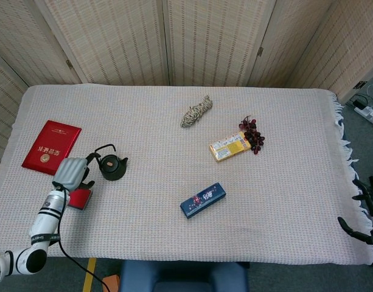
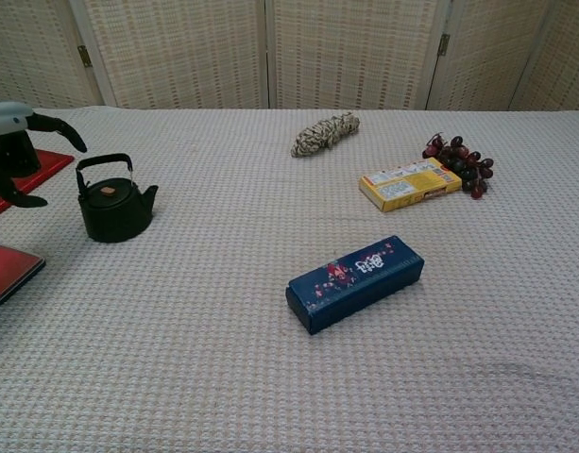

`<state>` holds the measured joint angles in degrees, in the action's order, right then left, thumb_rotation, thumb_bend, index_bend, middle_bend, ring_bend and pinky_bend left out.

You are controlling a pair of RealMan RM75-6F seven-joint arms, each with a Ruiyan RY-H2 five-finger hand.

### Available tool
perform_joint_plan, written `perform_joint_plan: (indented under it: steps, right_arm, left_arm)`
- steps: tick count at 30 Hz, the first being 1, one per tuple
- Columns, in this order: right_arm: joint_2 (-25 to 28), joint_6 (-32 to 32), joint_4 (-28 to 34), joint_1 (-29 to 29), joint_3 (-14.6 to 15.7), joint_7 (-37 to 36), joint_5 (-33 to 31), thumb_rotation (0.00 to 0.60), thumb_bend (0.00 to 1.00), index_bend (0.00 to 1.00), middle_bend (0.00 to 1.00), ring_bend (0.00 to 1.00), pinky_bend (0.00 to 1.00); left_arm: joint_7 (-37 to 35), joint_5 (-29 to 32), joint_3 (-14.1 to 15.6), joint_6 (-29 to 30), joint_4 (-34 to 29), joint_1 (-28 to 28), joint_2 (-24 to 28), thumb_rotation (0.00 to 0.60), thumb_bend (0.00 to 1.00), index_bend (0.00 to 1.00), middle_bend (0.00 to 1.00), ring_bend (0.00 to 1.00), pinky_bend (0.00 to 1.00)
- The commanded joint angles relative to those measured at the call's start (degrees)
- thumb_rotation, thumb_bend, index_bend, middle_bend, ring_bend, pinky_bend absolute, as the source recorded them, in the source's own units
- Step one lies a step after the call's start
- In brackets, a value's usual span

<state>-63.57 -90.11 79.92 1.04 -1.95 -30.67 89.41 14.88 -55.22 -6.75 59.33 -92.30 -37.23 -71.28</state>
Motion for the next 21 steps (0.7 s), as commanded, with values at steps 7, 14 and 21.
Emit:
perform_joint_plan:
  steps: [7,14,21]
  right_arm:
    - [3.0,4.0,0.4,-1.9,1.0,-3.7,0.8,0.6,0.3,0.07,0.16,0.15,0.09]
    - [1.7,2.9,-0.8,-3.1,-0.2,-3.9,1.6,0.6,0.3,0.07,0.15,0.09,0.05]
    - [1.2,3.0,0.0,-4.2,-0.2,-2.8,2.4,0.6,0.3,0.07,0.15,0.1,0.05]
  left_arm:
    - [-3.6,-6.3,1.3,13.6,-3.6,9.9,3.9,0.6,0.22,0.26,0.44,0.41,0.56]
    - [-2.4,-10.0,3.9,22.6,-3.0,16.7,3.5,0.6,0.22,0.22,0.29,0.26,0.33]
    - [-6.9,-18.0,5.7,30.5,1.6,22.5,1.3,0.6,0.22,0.21,0.23,0.2,0.28]
